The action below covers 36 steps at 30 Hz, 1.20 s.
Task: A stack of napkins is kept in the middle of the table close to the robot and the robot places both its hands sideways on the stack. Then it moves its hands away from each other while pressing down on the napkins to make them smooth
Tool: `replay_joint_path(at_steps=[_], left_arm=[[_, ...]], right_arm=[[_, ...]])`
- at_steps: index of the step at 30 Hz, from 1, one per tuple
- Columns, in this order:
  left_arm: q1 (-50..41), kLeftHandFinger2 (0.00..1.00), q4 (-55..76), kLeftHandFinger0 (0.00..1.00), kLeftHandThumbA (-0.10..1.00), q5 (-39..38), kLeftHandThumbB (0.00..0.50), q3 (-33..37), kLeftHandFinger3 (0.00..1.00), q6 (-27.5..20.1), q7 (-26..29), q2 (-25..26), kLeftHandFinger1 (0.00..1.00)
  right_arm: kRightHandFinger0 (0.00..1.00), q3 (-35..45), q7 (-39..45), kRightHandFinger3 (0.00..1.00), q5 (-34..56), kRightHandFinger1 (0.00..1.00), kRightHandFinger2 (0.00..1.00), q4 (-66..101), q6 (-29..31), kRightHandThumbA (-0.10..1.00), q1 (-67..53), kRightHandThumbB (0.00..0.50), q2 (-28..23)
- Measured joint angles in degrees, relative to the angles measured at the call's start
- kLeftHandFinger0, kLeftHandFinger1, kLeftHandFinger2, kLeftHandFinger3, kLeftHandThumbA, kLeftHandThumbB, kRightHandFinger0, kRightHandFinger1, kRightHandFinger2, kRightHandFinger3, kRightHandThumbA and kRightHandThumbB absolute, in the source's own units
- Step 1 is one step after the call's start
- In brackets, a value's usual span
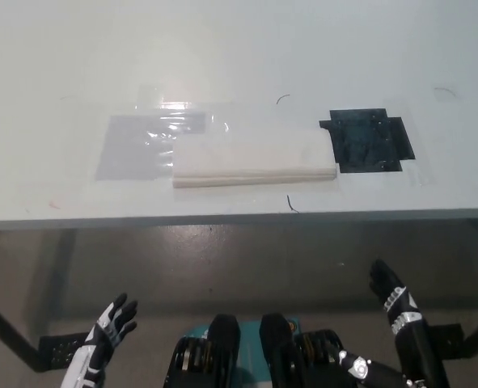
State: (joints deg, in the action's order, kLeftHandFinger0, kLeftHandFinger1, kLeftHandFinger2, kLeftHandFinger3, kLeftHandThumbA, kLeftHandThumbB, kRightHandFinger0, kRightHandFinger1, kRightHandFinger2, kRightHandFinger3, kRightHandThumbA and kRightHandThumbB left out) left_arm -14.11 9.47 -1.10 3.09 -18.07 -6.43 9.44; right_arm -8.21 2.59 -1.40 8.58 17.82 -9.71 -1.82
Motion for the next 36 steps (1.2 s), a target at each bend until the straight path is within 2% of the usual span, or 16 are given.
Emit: replay_joint_path(at_steps=[2, 4, 5, 6, 8, 11, 14, 16, 18, 19, 24, 26, 27, 30, 32, 36], left_arm=[[0.2, 1.00, 4.7, 1.00, 1.00, -0.7, 0.373, 0.5, 1.00, -0.3, -0.8, 0.9, 1.00], [1.1, 1.00, 8.3, 1.00, 1.00, -1.2, 0.356, 0.7, 1.00, -0.3, -1.1, 1.7, 1.00], [2.3, 1.00, 10.1, 1.00, 1.00, -1.6, 0.369, 0.8, 1.00, -0.3, -1.4, 2.1, 1.00], [3.5, 1.00, 11.3, 1.00, 1.00, -1.9, 0.364, 0.9, 1.00, -0.2, -1.7, 2.5, 1.00], [6.1, 1.00, 13.0, 1.00, 1.00, -2.3, 0.394, 1.0, 1.00, -0.1, -2.0, 2.7, 1.00], [10.9, 1.00, 15.3, 1.00, 1.00, -3.2, 0.405, 1.2, 1.00, 1.7, -2.2, 2.6, 1.00], [16.0, 1.00, 15.5, 1.00, 1.00, -4.3, 0.425, 1.2, 1.00, 4.1, -2.2, 2.0, 1.00], [20.3, 1.00, 15.1, 1.00, 1.00, -5.3, 0.394, 1.0, 1.00, 6.0, -2.1, 0.9, 1.00], [23.9, 1.00, 13.7, 1.00, 1.00, -6.2, 0.389, 0.6, 1.00, 7.8, -1.9, -0.5, 1.00], [25.5, 1.00, 12.8, 1.00, 1.00, -6.5, 0.381, 0.4, 1.00, 8.5, -1.8, -1.2, 1.00], [35.2, 1.00, 4.1, 1.00, 1.00, -7.2, 0.369, -1.1, 1.00, 11.9, -0.8, -5.0, 1.00], [39.2, 1.00, 0.2, 1.00, 1.00, -7.2, 0.341, -1.7, 1.00, 12.7, -0.5, -6.4, 1.00], [41.2, 1.00, -1.9, 1.00, 1.00, -7.3, 0.349, -2.0, 1.00, 13.0, -0.2, -7.2, 1.00], [45.1, 1.00, -6.2, 1.00, 1.00, -7.8, 0.355, -3.0, 1.00, 13.8, 0.2, -8.6, 1.00], [46.5, 1.00, -8.6, 1.00, 1.00, -8.7, 0.357, -3.9, 1.00, 14.6, 0.4, -9.4, 1.00], [49.1, 1.00, -13.4, 1.00, 1.00, -10.8, 0.369, -6.3, 1.00, 16.4, 0.5, -10.7, 1.00]], right_arm=[[1.00, -0.5, 0.7, 1.00, 0.4, 1.00, 1.00, 4.0, 0.0, 1.00, 0.2, 0.319, -0.5], [1.00, -0.8, 1.2, 1.00, 0.8, 1.00, 1.00, 6.6, -0.2, 1.00, 1.3, 0.331, -1.0], [1.00, -0.9, 1.5, 1.00, 1.1, 1.00, 1.00, 7.8, -0.6, 1.00, 2.4, 0.346, -1.2], [1.00, -1.0, 1.8, 1.00, 1.3, 1.00, 1.00, 8.7, -1.1, 1.00, 3.6, 0.335, -1.3], [1.00, -1.2, 2.1, 1.00, 1.5, 1.00, 1.00, 10.4, -2.4, 1.00, 6.1, 0.333, -1.3], [1.00, -1.3, 2.3, 1.00, 2.6, 1.00, 1.00, 12.6, -5.2, 1.00, 11.1, 0.337, -0.7], [1.00, -1.2, 2.3, 1.00, 4.4, 1.00, 1.00, 12.6, -7.9, 1.00, 16.0, 0.281, 0.7], [1.00, -0.8, 2.3, 1.00, 6.5, 1.00, 1.00, 11.6, -9.5, 1.00, 20.1, 0.272, 2.4], [1.00, -0.1, 2.3, 1.00, 8.7, 1.00, 1.00, 9.7, -10.7, 1.00, 23.6, 0.275, 4.1], [1.00, 0.2, 2.3, 1.00, 9.8, 1.00, 1.00, 8.7, -11.2, 1.00, 24.8, 0.299, 4.6], [1.00, 3.7, 2.2, 1.00, 14.7, 1.00, 1.00, -0.4, -13.5, 1.00, 32.7, 0.331, 7.9], [1.00, 5.3, 2.2, 1.00, 16.6, 1.00, 1.00, -4.1, -14.0, 1.00, 36.0, 0.344, 9.1], [1.00, 6.2, 2.2, 1.00, 17.7, 1.00, 1.00, -5.7, -14.4, 1.00, 37.6, 0.360, 9.7], [1.00, 9.0, 2.2, 1.00, 21.2, 1.00, 1.00, -9.4, -15.4, 1.00, 40.7, 0.353, 11.3], [1.00, 11.1, 2.2, 1.00, 23.4, 1.00, 1.00, -12.0, -16.0, 1.00, 42.1, 0.382, 12.1], [1.00, 14.9, 2.2, 1.00, 27.4, 1.00, 1.00, -17.2, -16.9, 1.00, 44.9, 0.377, 13.1]])
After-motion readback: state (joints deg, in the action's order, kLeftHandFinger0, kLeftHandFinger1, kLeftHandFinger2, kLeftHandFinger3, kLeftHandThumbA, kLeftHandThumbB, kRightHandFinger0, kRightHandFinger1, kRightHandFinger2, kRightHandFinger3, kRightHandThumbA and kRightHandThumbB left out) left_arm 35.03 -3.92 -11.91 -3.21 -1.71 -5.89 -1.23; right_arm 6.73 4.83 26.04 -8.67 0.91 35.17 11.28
